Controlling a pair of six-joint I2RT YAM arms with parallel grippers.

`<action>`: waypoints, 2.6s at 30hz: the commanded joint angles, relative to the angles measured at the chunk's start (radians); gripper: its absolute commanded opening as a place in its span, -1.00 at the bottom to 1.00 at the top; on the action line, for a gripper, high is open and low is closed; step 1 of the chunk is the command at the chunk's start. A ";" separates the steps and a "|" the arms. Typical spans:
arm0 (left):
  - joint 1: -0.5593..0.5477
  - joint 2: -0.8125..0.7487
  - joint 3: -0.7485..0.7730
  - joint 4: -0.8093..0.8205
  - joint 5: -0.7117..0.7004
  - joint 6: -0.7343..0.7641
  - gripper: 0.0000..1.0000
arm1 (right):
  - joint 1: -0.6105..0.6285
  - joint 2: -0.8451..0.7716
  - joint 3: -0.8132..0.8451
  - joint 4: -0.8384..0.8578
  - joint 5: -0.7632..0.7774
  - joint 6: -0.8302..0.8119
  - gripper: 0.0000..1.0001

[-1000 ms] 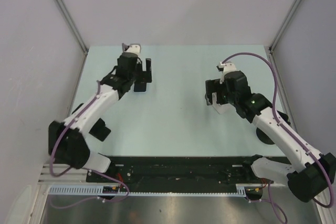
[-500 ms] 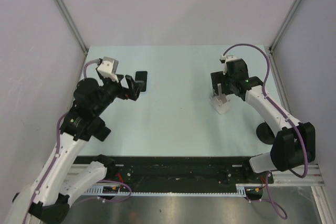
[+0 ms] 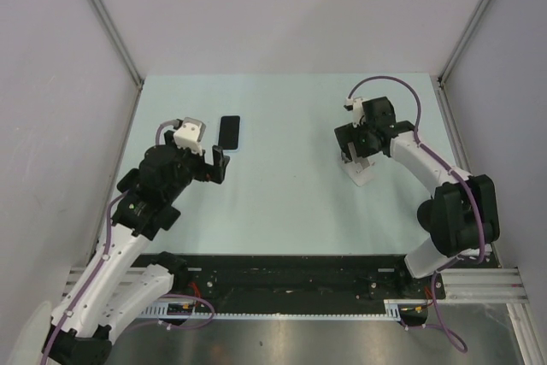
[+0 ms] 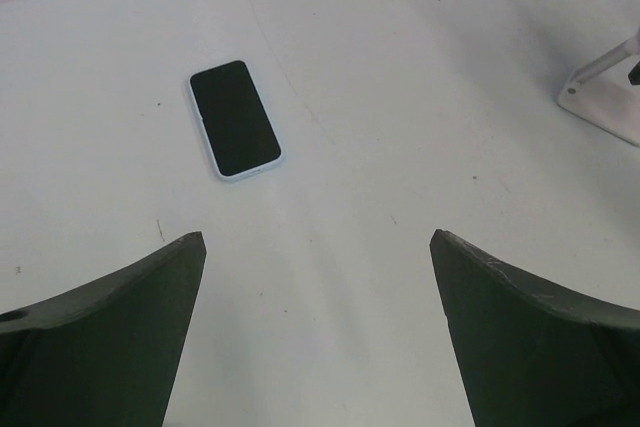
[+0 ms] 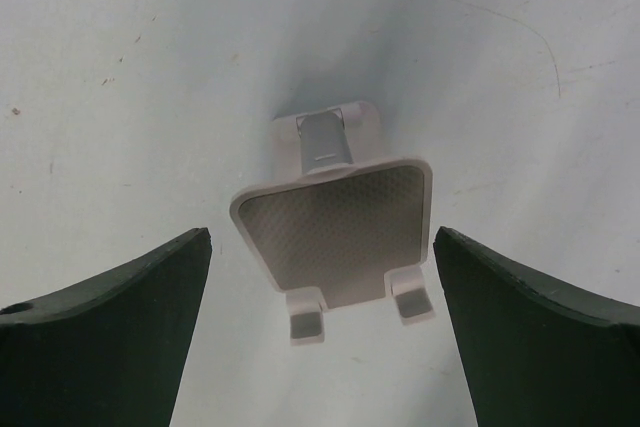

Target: Remove the phone from the phone stand

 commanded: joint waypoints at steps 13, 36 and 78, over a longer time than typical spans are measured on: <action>-0.045 -0.020 0.000 0.047 -0.082 0.053 1.00 | -0.024 0.065 0.063 0.092 -0.035 -0.100 0.69; -0.057 0.033 -0.011 0.047 -0.121 0.065 1.00 | -0.324 0.292 0.468 0.081 0.034 -0.209 -0.37; -0.057 0.035 -0.014 0.047 -0.130 0.061 1.00 | -0.476 0.505 0.573 0.071 0.044 -0.002 0.47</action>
